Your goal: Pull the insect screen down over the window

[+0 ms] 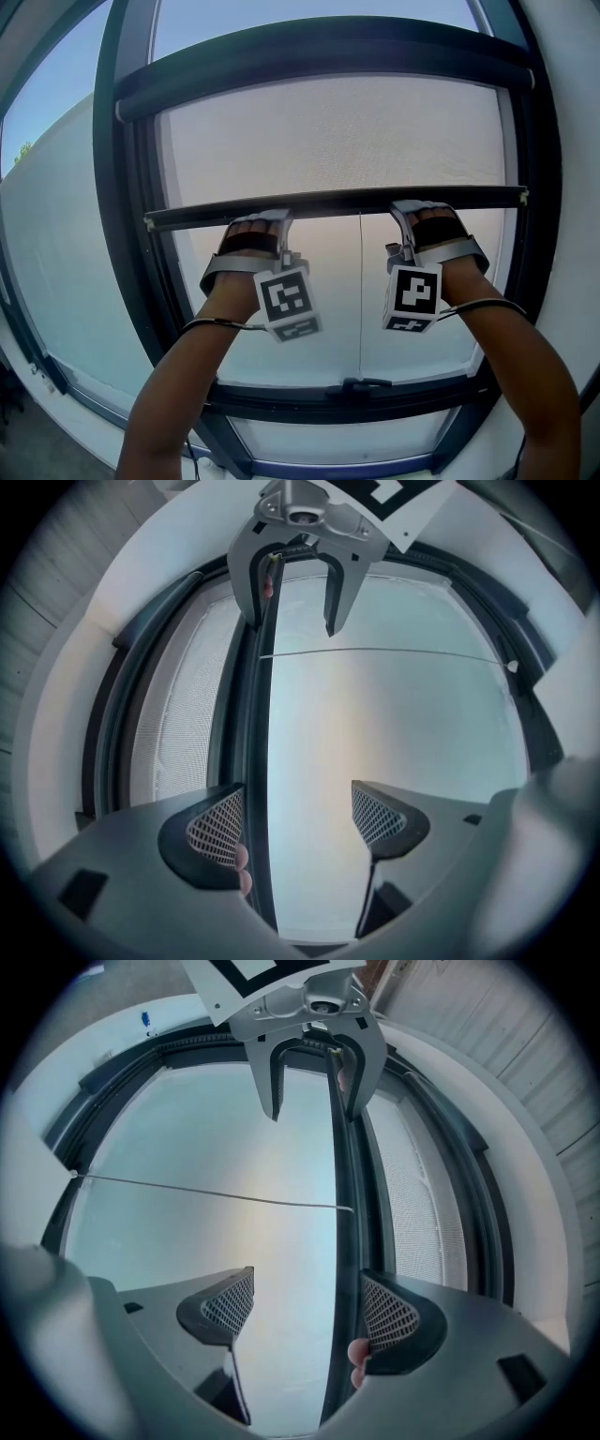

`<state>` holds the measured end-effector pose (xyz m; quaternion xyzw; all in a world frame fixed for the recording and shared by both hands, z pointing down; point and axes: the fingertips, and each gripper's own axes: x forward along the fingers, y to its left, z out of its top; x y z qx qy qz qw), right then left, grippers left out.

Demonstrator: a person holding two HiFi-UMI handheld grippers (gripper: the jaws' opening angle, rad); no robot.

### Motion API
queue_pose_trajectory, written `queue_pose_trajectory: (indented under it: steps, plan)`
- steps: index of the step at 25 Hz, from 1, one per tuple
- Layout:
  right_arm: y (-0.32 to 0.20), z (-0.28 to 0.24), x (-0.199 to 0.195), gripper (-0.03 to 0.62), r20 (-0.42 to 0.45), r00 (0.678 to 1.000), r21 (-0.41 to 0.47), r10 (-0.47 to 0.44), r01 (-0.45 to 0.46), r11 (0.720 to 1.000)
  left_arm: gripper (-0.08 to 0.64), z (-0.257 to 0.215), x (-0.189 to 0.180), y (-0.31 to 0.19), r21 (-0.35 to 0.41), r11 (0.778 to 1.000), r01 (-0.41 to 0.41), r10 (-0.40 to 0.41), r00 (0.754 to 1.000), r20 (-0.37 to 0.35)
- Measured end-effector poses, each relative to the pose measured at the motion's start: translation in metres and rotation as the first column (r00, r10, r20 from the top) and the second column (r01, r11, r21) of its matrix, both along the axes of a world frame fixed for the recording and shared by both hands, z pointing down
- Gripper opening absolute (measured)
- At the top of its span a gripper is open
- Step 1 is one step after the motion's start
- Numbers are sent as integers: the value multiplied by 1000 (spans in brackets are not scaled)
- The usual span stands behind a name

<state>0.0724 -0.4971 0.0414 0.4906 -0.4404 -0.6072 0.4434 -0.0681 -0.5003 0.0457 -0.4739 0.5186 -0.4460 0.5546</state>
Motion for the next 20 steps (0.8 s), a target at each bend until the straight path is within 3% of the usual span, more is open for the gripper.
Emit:
queue_pose_trajectory:
  steps: [15, 20]
  plan:
    - [6, 70, 5, 331, -30, 999, -170, 42, -46, 984, 341, 70, 4, 5, -182, 983, 18, -18, 1000, 0]
    - [8, 90, 5, 331, -85, 994, -243, 75, -94, 965, 341, 93, 1, 8, -304, 952, 41, -38, 999, 17]
